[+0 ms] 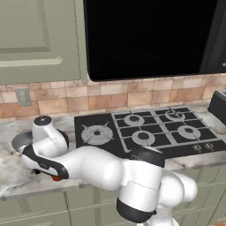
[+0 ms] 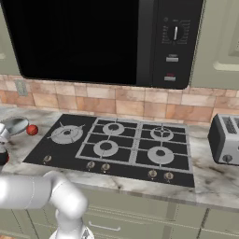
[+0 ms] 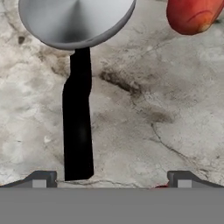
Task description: Place the pan on the front right burner on the stove. Then place the tomato and the onion in the pan and turn on the front right burner.
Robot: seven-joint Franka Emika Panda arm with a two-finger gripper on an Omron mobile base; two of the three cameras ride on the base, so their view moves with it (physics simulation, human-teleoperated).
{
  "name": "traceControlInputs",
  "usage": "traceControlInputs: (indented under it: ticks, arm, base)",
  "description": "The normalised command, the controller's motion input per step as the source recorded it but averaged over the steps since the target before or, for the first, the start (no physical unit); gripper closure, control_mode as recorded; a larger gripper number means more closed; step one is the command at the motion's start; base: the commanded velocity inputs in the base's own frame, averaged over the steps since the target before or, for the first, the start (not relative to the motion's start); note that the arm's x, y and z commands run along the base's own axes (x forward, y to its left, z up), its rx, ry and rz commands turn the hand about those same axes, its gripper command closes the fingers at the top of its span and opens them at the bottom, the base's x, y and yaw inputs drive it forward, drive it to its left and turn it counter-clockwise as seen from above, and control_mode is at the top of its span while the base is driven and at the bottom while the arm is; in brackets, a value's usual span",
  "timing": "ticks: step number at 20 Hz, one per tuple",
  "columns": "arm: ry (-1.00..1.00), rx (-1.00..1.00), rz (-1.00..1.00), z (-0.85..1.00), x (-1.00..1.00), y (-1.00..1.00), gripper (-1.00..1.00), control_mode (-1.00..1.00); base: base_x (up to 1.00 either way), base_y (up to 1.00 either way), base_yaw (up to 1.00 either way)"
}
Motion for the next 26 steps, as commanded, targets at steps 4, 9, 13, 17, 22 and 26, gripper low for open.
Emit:
traceControlInputs:
  ticks: [4,9,13,17,22,26]
  arm:
    - [0.00,0.00,0.00,-0.12,0.14,0.15,-1.00,-1.00]
    - [0.00,0.00,0.00,-0.12,0.16,0.13,-1.00,-1.00]
    - [0.00,0.00,0.00,-0.15,0.23,0.17,-1.00,-1.00]
    - [0.00,0.00,0.00,-0.18,0.23,0.17,-1.00,-1.00]
    - [0.00,0.00,0.00,-0.17,0.20,0.16,-1.00,-1.00]
    - [0.00,0.00,0.00,-0.19,0.18,0.18,-1.00,-1.00]
  base:
    - [0.00,0.00,0.00]
    - [0.00,0.00,0.00]
    - [0.00,0.00,0.00]
    - [0.00,0.00,0.00]
    - [0.00,0.00,0.00]
    - [0.00,0.00,0.00]
